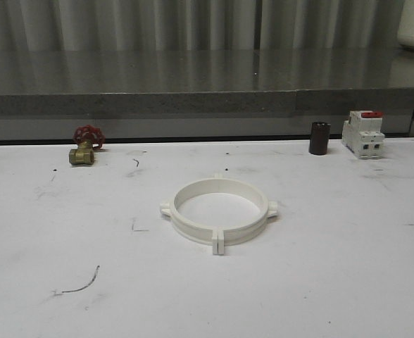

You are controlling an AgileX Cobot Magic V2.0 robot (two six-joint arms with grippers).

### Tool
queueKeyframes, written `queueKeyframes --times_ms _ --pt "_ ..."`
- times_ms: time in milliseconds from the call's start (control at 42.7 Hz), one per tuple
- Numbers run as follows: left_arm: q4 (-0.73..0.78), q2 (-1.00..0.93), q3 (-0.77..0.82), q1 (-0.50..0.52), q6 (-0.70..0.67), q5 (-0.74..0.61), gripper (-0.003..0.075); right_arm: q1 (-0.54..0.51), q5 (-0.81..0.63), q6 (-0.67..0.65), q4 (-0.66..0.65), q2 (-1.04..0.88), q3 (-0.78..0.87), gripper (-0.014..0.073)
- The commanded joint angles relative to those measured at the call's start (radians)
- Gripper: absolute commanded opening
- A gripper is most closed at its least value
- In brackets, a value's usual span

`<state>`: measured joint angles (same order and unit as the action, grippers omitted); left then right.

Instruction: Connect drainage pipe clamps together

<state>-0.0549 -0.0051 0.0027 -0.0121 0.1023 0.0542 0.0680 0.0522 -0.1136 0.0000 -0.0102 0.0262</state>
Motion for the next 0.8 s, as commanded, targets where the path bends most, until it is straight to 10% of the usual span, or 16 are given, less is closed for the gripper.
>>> queueKeyframes --times_ms 0,773 --pt "-0.008 -0.010 0.024 -0.006 -0.002 -0.081 -0.0020 -0.027 -0.085 0.008 0.000 -0.016 -0.003 -0.0067" --pt "-0.008 -0.010 0.024 -0.006 -0.002 -0.081 -0.0020 -0.046 -0.087 0.119 0.080 -0.016 -0.003 -0.0067"
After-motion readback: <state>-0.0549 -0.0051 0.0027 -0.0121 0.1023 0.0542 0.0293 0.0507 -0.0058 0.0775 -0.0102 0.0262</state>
